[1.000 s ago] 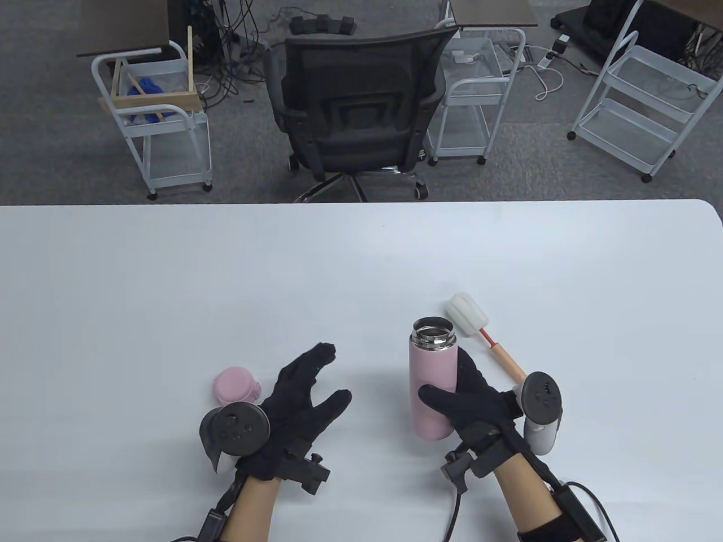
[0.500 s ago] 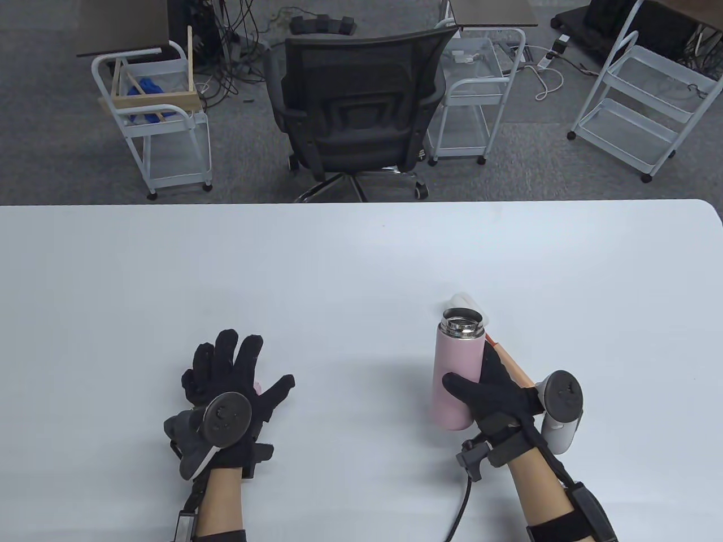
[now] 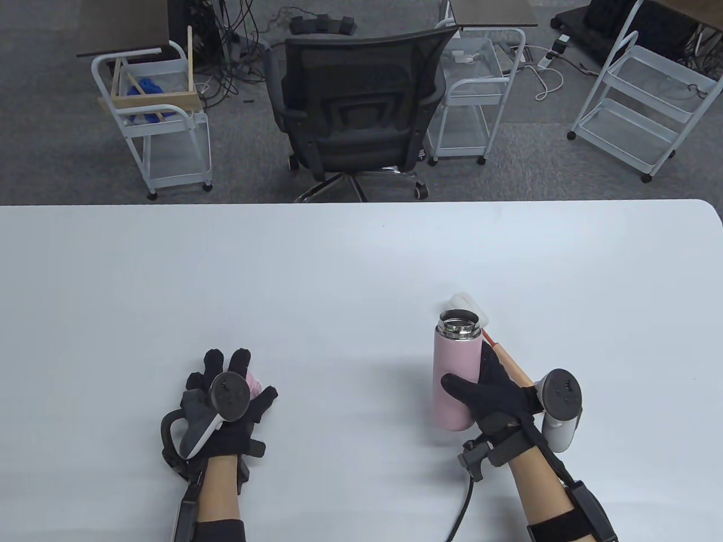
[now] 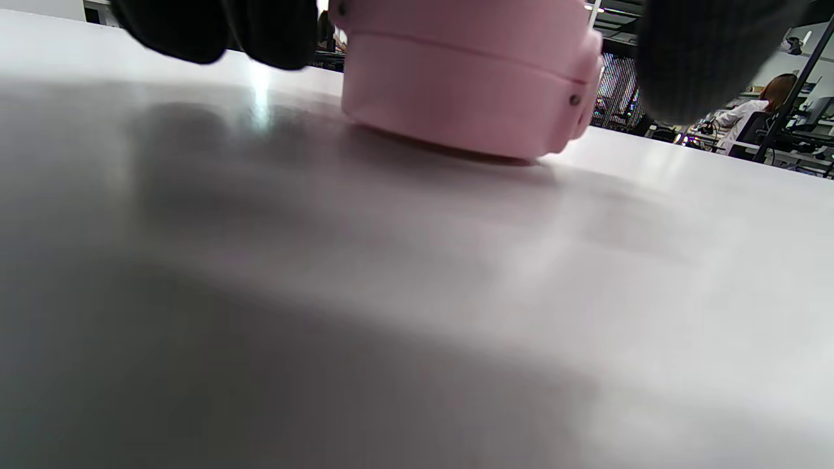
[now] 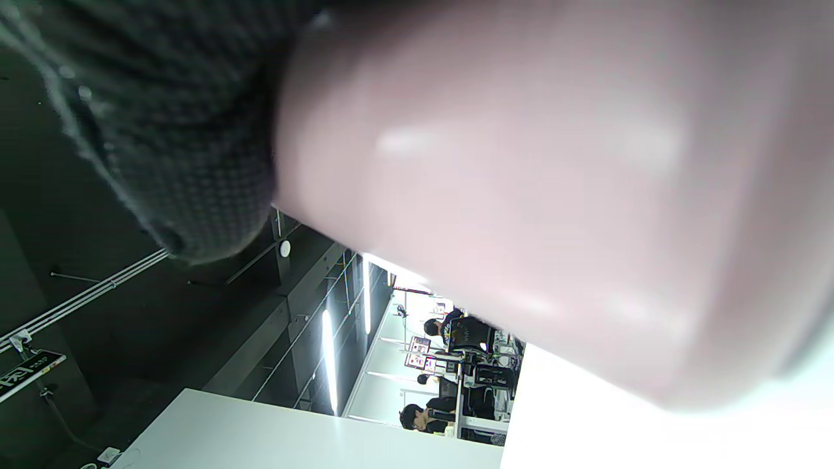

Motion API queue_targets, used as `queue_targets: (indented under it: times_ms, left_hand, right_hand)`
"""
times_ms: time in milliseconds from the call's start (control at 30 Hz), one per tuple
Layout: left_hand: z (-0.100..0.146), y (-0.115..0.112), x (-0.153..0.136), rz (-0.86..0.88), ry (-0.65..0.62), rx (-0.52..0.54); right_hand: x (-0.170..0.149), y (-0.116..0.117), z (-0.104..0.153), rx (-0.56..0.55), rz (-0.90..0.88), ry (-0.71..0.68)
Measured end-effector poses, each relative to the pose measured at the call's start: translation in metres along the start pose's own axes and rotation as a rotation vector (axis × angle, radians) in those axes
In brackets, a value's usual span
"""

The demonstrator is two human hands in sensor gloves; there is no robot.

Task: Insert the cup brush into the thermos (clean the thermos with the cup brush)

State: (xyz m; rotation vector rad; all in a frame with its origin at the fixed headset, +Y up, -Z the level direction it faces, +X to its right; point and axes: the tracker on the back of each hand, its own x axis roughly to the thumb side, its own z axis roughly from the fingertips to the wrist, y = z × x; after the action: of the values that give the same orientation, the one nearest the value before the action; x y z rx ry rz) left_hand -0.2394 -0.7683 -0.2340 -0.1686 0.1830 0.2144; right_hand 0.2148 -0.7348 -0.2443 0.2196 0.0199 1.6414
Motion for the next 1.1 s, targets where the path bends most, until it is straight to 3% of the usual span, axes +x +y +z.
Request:
queue_targets:
  times_ms: [100,300,433,500,700,867,1100]
  left_hand:
    - [-0.001,0.000,0.001,-0.002,0.000,-0.012]
    - [0.003,0.007,-0.001,0.043,0.006,0.121]
    - [0.003,0.007,-0.004,0.034,0.000,0.117]
    - [0.006,0.013,-0.005,0.088,-0.006,0.188]
    - [0.018,0.032,0.002,0.413,-0.086,0.251]
    - [0.025,0.031,0.015,0.724,-0.205,0.199]
    - [0.035,0.027,0.041,0.962,-0.336,0.115]
  right_hand:
    - [-0.001,0.001,0.000,0.005,0.008,0.003]
    - [-0.001,0.001,0.000,0.005,0.017,-0.001]
    - [-0.001,0.002,0.000,0.015,0.028,0.000]
    - [-0.001,0.002,0.000,0.016,0.034,-0.002]
    - [0.007,0.009,0.001,0.042,0.128,-0.022]
    - [0.015,0.018,0.003,0.080,0.251,-0.043]
    - [0.024,0.042,0.009,0.189,0.493,-0.085]
